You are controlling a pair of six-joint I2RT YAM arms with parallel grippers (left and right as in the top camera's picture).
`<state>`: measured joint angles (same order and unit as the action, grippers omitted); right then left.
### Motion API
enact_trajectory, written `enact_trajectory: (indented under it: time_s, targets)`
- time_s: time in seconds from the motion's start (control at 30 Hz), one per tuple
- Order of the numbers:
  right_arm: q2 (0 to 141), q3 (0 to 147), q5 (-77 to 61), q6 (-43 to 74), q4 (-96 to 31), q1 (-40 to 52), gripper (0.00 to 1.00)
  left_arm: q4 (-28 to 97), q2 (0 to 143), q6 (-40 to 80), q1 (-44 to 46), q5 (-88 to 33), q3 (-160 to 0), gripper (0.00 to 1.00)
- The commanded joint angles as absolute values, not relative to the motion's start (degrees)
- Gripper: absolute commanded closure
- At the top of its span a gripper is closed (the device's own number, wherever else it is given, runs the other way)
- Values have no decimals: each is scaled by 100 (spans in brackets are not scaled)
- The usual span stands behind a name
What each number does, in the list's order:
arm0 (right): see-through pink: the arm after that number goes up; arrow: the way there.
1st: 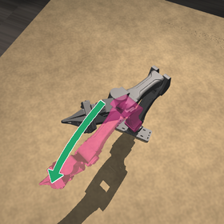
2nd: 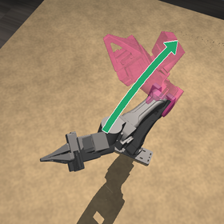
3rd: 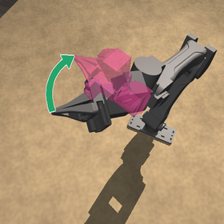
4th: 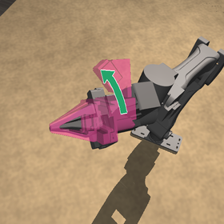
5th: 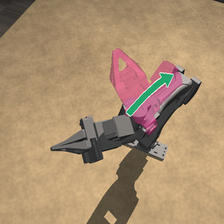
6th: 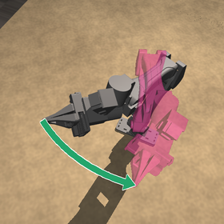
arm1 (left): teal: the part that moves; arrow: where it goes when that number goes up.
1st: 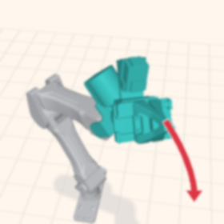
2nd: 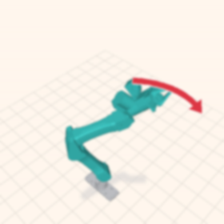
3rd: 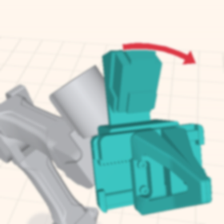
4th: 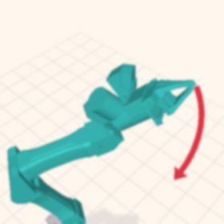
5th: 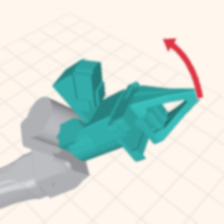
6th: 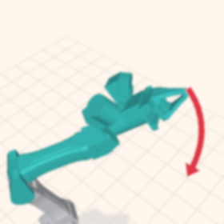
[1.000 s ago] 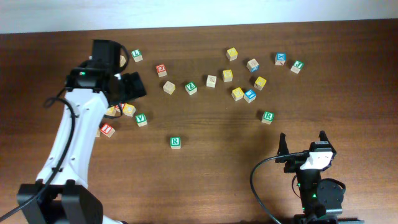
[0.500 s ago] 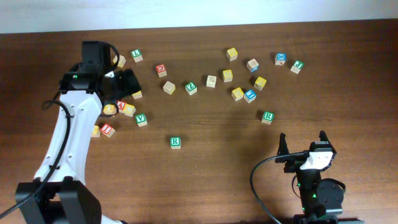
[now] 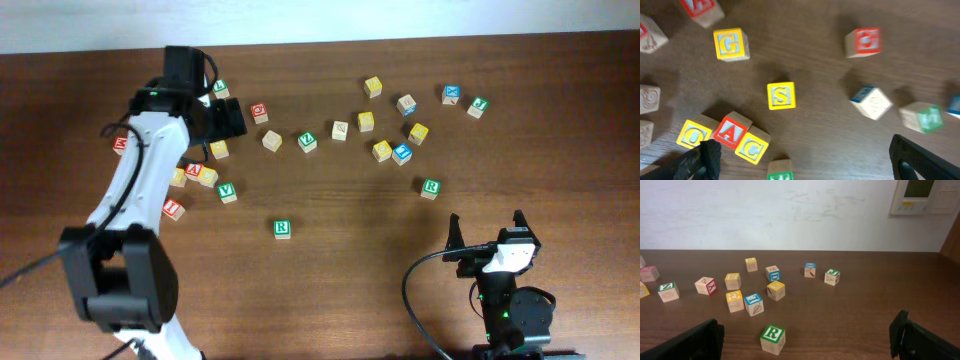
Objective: Spell out RSS
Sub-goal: 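Move the left gripper to the yellow S block at left cluster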
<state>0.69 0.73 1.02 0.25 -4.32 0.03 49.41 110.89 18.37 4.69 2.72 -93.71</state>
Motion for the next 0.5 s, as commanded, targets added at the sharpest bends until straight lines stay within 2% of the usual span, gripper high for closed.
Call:
enact_trajectory:
  time_s: [0.0,0.07,0.17,0.47]
  targets:
    - [21,32,67,86,-467,36,2,4886,11577,2432,499,862,-9456,0]
    - [21,32,67,86,-467,36,2,4834,11751,2440,502,676,-9456,2]
    - [21,32,67,86,-467,36,2,4718,11913,2443,510,1035,-9456,8]
    - [21,32,67,86,-467,36,2,4222,12359,2285,526,1057,-9454,16]
